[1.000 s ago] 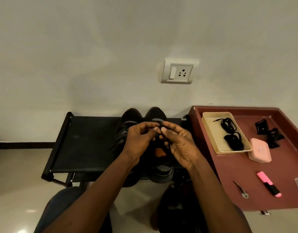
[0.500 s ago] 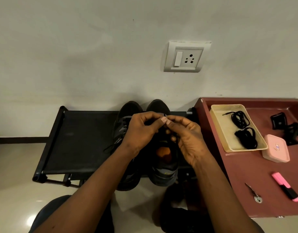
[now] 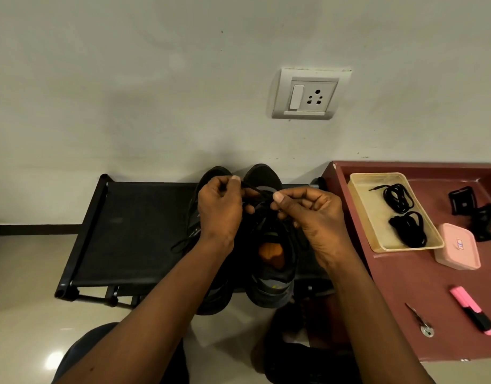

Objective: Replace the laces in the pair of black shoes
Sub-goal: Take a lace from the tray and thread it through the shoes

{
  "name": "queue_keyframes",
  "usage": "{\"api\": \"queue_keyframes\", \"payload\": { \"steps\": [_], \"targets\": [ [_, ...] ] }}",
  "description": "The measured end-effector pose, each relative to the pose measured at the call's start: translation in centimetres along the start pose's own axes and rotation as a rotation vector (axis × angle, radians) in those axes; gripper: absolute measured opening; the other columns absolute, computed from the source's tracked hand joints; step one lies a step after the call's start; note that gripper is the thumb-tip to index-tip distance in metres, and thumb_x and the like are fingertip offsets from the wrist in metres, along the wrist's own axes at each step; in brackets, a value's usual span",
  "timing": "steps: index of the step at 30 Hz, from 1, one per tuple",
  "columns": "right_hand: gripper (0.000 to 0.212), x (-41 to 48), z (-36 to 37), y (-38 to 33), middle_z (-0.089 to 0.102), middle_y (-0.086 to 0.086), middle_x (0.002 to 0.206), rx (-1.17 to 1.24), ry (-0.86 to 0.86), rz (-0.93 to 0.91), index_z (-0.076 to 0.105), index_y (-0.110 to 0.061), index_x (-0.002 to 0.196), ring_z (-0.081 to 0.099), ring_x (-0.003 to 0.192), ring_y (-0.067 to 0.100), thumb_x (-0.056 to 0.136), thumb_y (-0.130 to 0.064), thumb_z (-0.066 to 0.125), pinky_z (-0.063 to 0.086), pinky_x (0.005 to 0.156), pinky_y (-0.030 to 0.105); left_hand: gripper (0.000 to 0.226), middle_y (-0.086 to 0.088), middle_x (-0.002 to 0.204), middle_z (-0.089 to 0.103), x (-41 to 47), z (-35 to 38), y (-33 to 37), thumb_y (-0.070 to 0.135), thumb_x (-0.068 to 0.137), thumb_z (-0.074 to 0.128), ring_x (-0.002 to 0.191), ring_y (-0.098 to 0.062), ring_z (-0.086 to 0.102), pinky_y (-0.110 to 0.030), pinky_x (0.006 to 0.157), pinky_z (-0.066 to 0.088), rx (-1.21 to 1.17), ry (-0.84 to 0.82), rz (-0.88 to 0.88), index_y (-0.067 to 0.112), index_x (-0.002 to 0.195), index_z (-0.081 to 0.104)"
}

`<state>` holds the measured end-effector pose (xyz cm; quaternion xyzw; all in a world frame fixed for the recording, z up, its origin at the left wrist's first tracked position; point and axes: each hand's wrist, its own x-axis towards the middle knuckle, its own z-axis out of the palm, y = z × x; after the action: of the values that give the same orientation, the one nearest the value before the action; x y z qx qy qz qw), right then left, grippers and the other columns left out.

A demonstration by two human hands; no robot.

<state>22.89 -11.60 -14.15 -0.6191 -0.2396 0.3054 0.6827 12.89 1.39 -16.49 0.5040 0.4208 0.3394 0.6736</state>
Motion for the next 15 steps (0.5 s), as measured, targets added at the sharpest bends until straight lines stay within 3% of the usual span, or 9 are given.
{"api": "queue_keyframes", "payload": {
  "steps": [3,6,9,11,15],
  "targets": [
    [0.018,0.1,-0.6,-0.3,0.078,0.011,0.08,0.068,0.006,0.007,0.077,-0.006,0.093,0.071,0.065,0.009,0.082,-0.021,0.08,0.05,0.055,0.013,0.019,-0.009,0.084,0.078,0.1,0.1,-0.1,0.028,0.109,0.048,0.049,-0.016,0.064,-0.022,0.039,0.04,-0.026,0.031,-0.04,0.012,0.109,0.058],
    [0.019,0.4,-1.0,-0.2,0.077,0.012,0.08,0.096,0.033,0.018,0.079,-0.011,0.09,0.067,0.061,0.008,0.08,-0.026,0.082,0.049,0.053,0.013,0.012,-0.004,0.083,0.077,0.0,-0.2,-0.3,0.027,0.106,0.054,0.052,-0.014,0.069,-0.023,0.042,0.046,0.199,-0.024,0.044,0.017,0.113,0.056],
    [0.023,0.6,-1.1,0.0,0.077,0.012,0.08,0.053,0.058,0.012,0.079,-0.008,0.093,0.068,0.061,0.007,0.079,-0.025,0.083,0.048,0.052,0.012,0.025,0.004,0.089,0.071,-0.6,-0.5,-0.5,0.029,0.099,0.064,0.067,-0.01,0.071,-0.03,0.06,0.058,0.583,-0.152,0.264,0.024,0.122,0.056],
    [0.023,0.6,-1.0,0.1,0.078,0.012,0.08,0.027,0.064,0.007,0.078,-0.006,0.095,0.069,0.062,0.006,0.08,-0.022,0.083,0.048,0.052,0.012,0.022,0.008,0.104,0.065,-1.0,-0.4,-0.4,0.032,0.099,0.061,0.083,-0.004,0.064,-0.031,0.077,0.057,0.779,-0.2,0.455,0.026,0.12,0.062],
    [0.022,0.7,-0.9,0.0,0.078,0.011,0.08,0.017,0.073,0.014,0.078,-0.007,0.095,0.069,0.063,0.007,0.08,-0.022,0.083,0.049,0.053,0.013,0.03,0.013,0.113,0.063,-1.5,-0.2,0.2,0.035,0.094,0.059,0.101,-0.002,0.061,-0.029,0.088,0.052,0.688,-0.4,0.519,0.03,0.121,0.069]
  ]
}}
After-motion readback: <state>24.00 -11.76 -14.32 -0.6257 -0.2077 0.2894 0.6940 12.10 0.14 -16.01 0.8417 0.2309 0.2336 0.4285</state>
